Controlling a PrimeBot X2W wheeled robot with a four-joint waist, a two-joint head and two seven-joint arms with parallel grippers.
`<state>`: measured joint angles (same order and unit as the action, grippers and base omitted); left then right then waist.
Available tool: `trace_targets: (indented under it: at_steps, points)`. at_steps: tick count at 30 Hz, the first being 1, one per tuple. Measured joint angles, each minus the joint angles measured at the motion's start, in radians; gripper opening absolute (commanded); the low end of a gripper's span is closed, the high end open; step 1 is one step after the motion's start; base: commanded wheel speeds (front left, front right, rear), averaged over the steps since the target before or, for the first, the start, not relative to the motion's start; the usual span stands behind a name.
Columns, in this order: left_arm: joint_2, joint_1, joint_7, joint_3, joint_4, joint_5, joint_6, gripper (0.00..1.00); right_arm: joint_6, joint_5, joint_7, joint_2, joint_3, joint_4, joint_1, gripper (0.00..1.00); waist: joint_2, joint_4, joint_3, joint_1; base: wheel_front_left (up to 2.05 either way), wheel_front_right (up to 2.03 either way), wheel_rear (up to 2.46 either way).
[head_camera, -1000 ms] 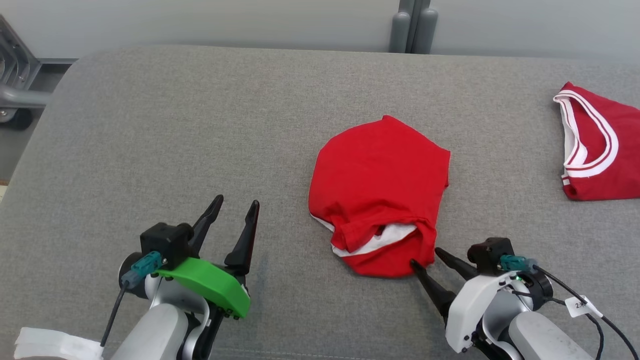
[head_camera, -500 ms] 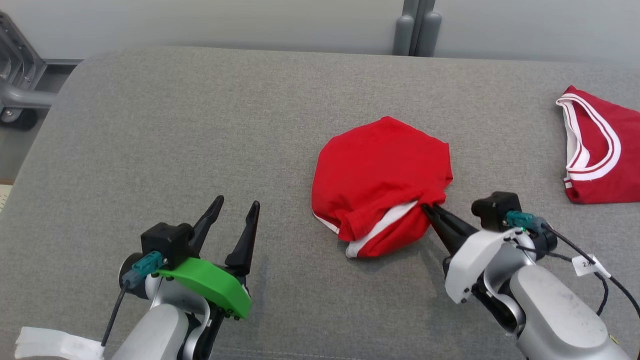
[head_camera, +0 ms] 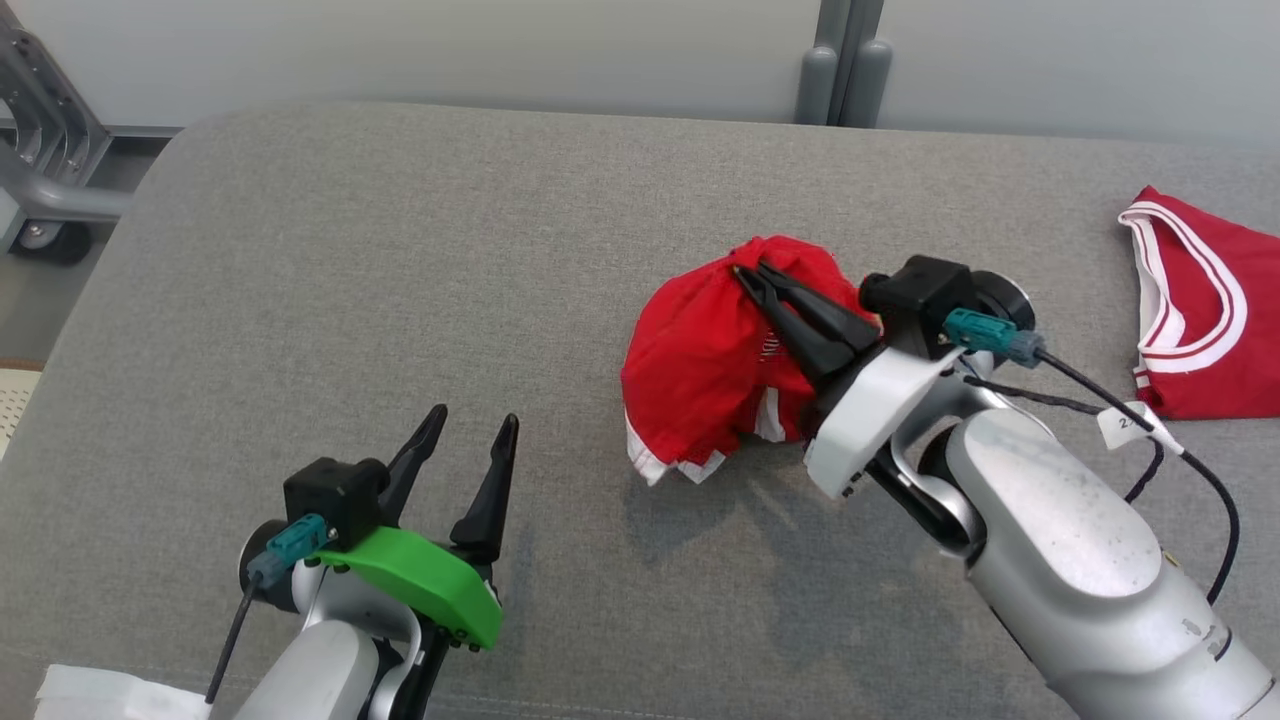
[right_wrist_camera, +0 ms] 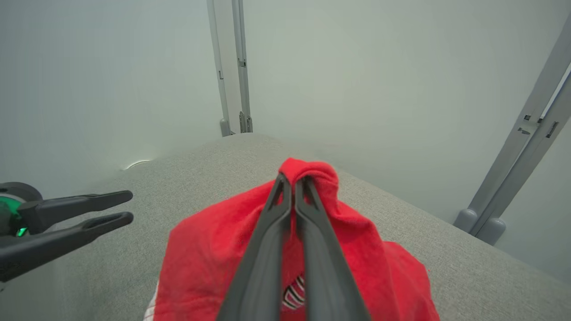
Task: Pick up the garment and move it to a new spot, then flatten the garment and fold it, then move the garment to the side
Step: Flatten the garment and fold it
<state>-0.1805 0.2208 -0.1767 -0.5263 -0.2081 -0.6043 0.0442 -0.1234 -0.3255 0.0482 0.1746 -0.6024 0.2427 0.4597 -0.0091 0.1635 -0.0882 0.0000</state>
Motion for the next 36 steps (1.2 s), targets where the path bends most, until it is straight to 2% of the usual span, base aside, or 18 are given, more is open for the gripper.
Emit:
trace_targets:
  at_steps: [4, 10, 14, 21, 27, 31, 32, 33, 34, 35, 36]
  points:
    - [-0.001, -0.007, 0.001, 0.001, 0.002, -0.001, 0.001, 1.00, 0.000, -0.020, 0.023, 0.023, 0.040, -0.019, 0.018, 0.00, 0.0000, 0.002, 0.000, 0.0000, 0.00, 0.00, 0.00]
    - [-0.008, -0.017, 0.001, 0.010, 0.024, -0.004, 0.010, 1.00, 0.002, -0.070, 0.021, 0.143, 0.170, -0.001, -0.023, 0.00, 0.0000, -0.002, -0.014, 0.0000, 0.00, 0.00, 0.00]
    - [-0.023, -0.017, 0.001, 0.014, 0.027, -0.006, 0.010, 1.00, 0.010, -0.109, -0.002, 0.203, 0.213, 0.040, -0.106, 0.00, 0.0000, -0.014, -0.025, 0.0000, 0.00, 0.00, 0.00]
    - [-0.024, -0.018, 0.009, 0.012, 0.037, -0.006, 0.012, 1.00, 0.011, -0.153, -0.014, 0.251, 0.267, 0.106, -0.184, 0.00, 0.0000, -0.044, -0.043, 0.0000, 0.00, 0.00, 0.00]
    - [-0.024, -0.016, 0.019, 0.004, 0.062, -0.003, 0.012, 1.00, 0.031, -0.163, -0.001, 0.287, 0.316, 0.168, -0.180, 0.00, 0.0000, -0.065, -0.071, 0.0000, 0.00, 0.00, 0.00]
    - [-0.024, -0.014, 0.019, -0.002, 0.072, 0.002, 0.010, 1.00, 0.068, -0.149, 0.005, 0.305, 0.342, 0.221, -0.159, 0.00, 0.0000, -0.069, -0.092, 0.0000, 0.00, 0.00, 0.00]
    - [-0.024, -0.012, 0.023, -0.008, 0.073, 0.002, 0.009, 1.00, 0.077, -0.146, 0.005, 0.306, 0.344, 0.234, -0.154, 0.05, 0.0000, -0.068, -0.097, 0.0000, 0.00, 0.00, 0.00]
    - [-0.023, -0.009, 0.024, -0.015, 0.073, 0.003, 0.008, 1.00, 0.083, -0.143, 0.005, 0.306, 0.344, 0.246, -0.153, 0.20, 0.0000, -0.067, -0.101, 0.0001, 0.00, 0.00, 0.00]
    - [-0.023, -0.006, 0.027, -0.022, 0.073, 0.005, 0.008, 1.00, 0.085, -0.138, 0.008, 0.305, 0.343, 0.254, -0.153, 0.49, 0.0000, -0.065, -0.104, 0.0000, 0.00, 0.00, 0.00]
    - [-0.021, -0.003, 0.027, -0.024, 0.073, 0.005, 0.008, 1.00, 0.091, -0.136, 0.013, 0.302, 0.341, 0.257, -0.153, 0.87, 0.0000, -0.062, -0.107, 0.0000, 0.00, 0.00, 0.00]
    - [-0.021, 0.000, 0.027, -0.022, 0.075, 0.005, 0.008, 1.00, 0.090, -0.134, 0.021, 0.296, 0.337, 0.258, -0.151, 1.00, 0.0000, -0.059, -0.109, 0.0000, 0.00, 0.00, 0.00]
